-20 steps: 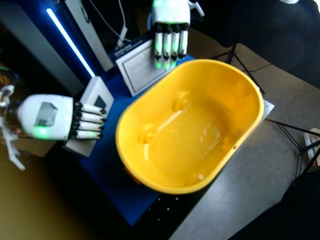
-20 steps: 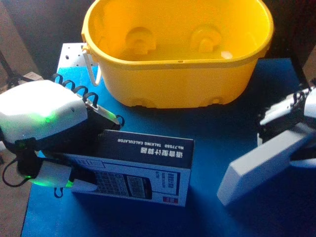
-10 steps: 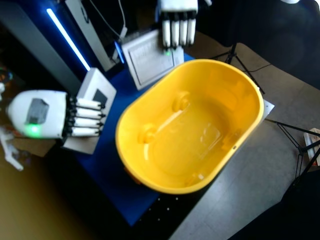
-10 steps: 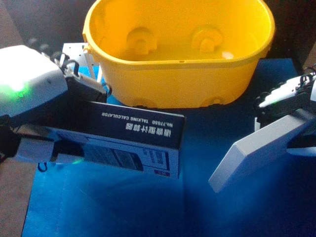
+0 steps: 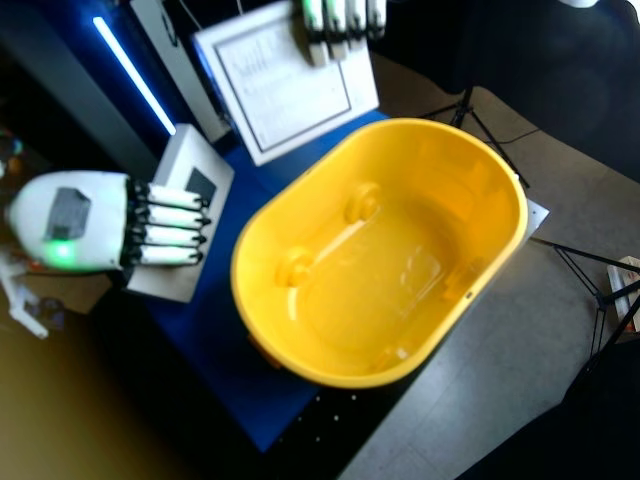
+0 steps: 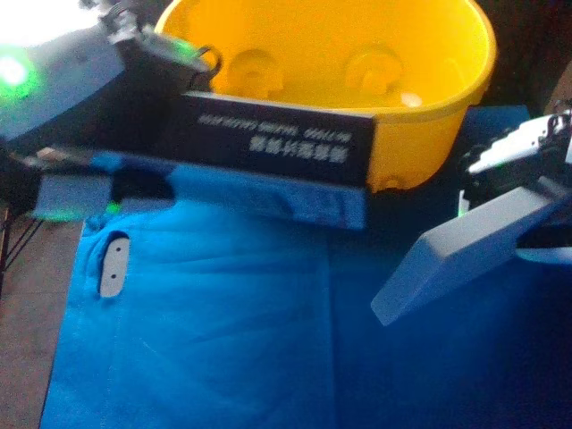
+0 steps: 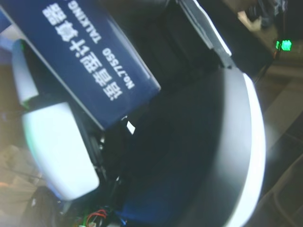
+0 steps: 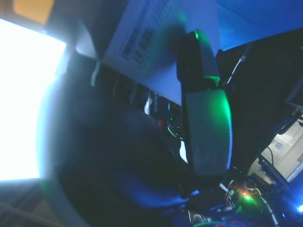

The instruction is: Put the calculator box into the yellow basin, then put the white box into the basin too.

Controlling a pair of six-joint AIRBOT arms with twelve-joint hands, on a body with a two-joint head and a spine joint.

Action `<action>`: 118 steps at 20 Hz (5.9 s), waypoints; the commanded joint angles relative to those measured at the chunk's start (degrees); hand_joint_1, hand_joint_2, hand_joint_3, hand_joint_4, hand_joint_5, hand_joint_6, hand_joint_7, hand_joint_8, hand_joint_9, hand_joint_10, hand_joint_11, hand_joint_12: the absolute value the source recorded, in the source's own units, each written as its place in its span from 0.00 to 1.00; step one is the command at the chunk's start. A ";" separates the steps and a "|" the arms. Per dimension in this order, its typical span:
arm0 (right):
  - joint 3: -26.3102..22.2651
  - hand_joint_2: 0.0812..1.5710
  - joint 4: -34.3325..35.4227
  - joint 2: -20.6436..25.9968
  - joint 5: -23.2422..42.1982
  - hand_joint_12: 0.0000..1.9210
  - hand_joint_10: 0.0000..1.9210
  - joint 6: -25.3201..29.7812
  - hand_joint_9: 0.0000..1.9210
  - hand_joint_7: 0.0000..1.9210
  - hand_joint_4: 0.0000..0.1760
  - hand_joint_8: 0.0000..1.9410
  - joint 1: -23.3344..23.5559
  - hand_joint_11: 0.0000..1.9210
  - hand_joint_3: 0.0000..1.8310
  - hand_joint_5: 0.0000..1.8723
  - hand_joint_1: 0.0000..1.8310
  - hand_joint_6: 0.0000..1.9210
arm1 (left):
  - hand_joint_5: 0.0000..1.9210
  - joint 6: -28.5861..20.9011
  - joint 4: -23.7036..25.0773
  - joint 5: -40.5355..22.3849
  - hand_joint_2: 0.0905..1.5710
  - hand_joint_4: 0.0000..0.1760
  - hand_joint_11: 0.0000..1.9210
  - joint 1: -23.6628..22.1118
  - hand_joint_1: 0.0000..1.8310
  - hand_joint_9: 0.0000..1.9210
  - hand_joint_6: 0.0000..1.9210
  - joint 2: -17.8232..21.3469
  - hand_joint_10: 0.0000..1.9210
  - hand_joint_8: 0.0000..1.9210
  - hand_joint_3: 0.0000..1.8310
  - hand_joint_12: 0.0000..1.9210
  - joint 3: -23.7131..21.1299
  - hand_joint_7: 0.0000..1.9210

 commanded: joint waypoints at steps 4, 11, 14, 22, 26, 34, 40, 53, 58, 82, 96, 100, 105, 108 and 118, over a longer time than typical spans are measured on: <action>1.73 0.77 2.07 -0.49 5.94 0.91 0.72 0.08 0.39 0.34 0.00 0.68 0.80 0.30 0.00 0.37 0.81 0.73 | 0.44 2.58 -1.03 -8.49 0.70 0.00 0.55 -1.47 0.69 0.60 0.49 -1.35 0.60 0.59 0.00 0.80 0.69 0.55; 3.73 0.76 2.15 -2.41 5.23 0.92 0.69 0.08 0.41 0.37 0.00 0.64 0.79 0.26 0.00 0.37 0.81 0.74 | 0.45 11.50 -4.85 -11.71 0.70 0.00 0.55 -1.51 0.69 0.60 0.49 -3.66 0.60 0.57 0.00 0.80 1.74 0.56; 4.60 0.76 2.15 -3.47 4.60 0.90 0.71 0.09 0.40 0.38 0.00 0.65 0.79 0.24 0.00 0.37 0.81 0.75 | 0.44 14.43 -5.50 -13.09 0.70 0.00 0.55 -1.49 0.69 0.60 0.49 -4.63 0.60 0.59 0.00 0.80 2.49 0.55; 6.33 0.76 2.13 -5.81 2.91 0.88 0.70 0.09 0.40 0.42 0.00 0.64 0.79 0.21 0.00 0.37 0.80 0.75 | 0.48 31.33 -12.42 -16.79 0.69 0.00 0.55 -0.90 0.70 0.60 0.43 -7.83 0.60 0.57 0.00 0.81 3.94 0.56; 6.32 0.77 2.13 -6.08 2.91 0.94 0.69 0.10 0.40 0.37 0.00 0.62 0.79 0.28 0.00 0.36 0.81 0.75 | 0.48 34.39 -14.15 -16.82 0.69 0.00 0.55 -0.90 0.70 0.60 0.43 -7.88 0.60 0.57 0.00 0.81 3.55 0.56; 7.46 0.76 2.13 -8.95 2.87 0.94 0.68 0.11 0.41 0.37 0.00 0.62 0.80 0.28 0.00 0.35 0.81 0.75 | 0.44 51.87 -22.28 -18.08 0.70 0.00 0.55 -0.93 0.69 0.60 0.49 -8.59 0.60 0.59 0.00 0.80 2.45 0.55; 8.52 0.76 1.99 -10.77 2.52 0.94 0.69 0.12 0.41 0.37 0.00 0.63 1.39 0.30 0.00 0.33 0.81 0.75 | 0.45 62.79 -26.10 -14.75 0.70 0.00 0.55 -3.25 0.69 0.60 0.47 -12.28 0.60 0.57 0.00 0.80 4.45 0.56; 7.51 0.76 2.19 -8.05 3.77 0.95 0.73 0.11 0.40 0.37 0.00 0.61 1.06 0.29 0.00 0.36 0.81 0.71 | 0.45 63.19 -28.24 -0.81 0.70 0.00 0.55 -14.26 0.69 0.60 0.48 -23.42 0.60 0.57 0.00 0.81 12.34 0.55; 7.71 0.77 2.18 -8.36 3.77 0.93 0.74 0.11 0.39 0.38 0.00 0.61 1.06 0.25 0.00 0.37 0.81 0.72 | 0.45 63.17 -32.46 5.17 0.70 0.00 0.55 -16.98 0.69 0.60 0.49 -28.08 0.60 0.58 0.00 0.80 17.41 0.55; 6.72 0.76 2.12 -8.32 4.11 0.93 0.73 0.12 0.39 0.39 0.00 0.60 1.07 0.30 0.00 0.36 0.81 0.72 | 0.17 63.15 -44.80 13.49 0.58 0.28 0.06 -18.91 0.39 0.16 0.00 -32.46 0.01 0.00 0.00 0.68 26.32 0.13; 3.73 0.73 -1.37 -2.90 7.66 0.86 0.67 0.11 0.44 0.40 0.00 0.60 7.72 0.40 0.00 0.42 0.81 0.63 | 0.23 63.12 -47.28 11.36 0.64 0.00 0.02 -19.03 0.37 0.19 0.02 -26.80 0.03 0.01 0.00 0.83 25.22 0.15; 1.28 0.73 -3.57 -0.30 7.95 0.83 0.73 0.40 0.46 0.41 0.00 0.62 10.35 0.47 0.00 0.43 0.74 0.61 | 0.30 63.13 -52.18 12.28 0.61 0.00 0.06 -18.05 0.38 0.13 0.01 -24.68 0.37 0.01 0.00 0.89 26.88 0.25; 2.09 0.73 -5.34 -0.30 8.27 0.83 0.74 0.65 0.46 0.43 0.00 0.58 13.70 0.47 0.00 0.42 0.74 0.64 | 0.34 63.11 -54.64 11.87 0.60 0.00 0.08 -16.89 0.38 0.12 0.01 -23.02 0.51 0.01 0.00 0.88 26.91 0.30; 3.45 0.73 -6.76 -0.37 8.81 0.83 0.74 0.65 0.46 0.43 0.00 0.58 16.37 0.47 0.00 0.42 0.74 0.64 | 0.30 63.11 -55.61 11.81 0.58 0.00 0.10 -16.37 0.39 0.08 0.00 -23.08 0.69 0.36 0.00 0.96 27.49 0.15; 6.88 0.73 -8.78 -0.44 8.98 0.83 0.75 -0.82 0.46 0.42 0.00 0.58 23.47 0.47 0.00 0.42 0.74 0.63 | 0.34 62.85 -58.75 12.31 0.59 0.00 0.11 -13.85 0.40 0.22 0.00 -25.65 0.18 0.01 0.00 0.75 30.73 0.26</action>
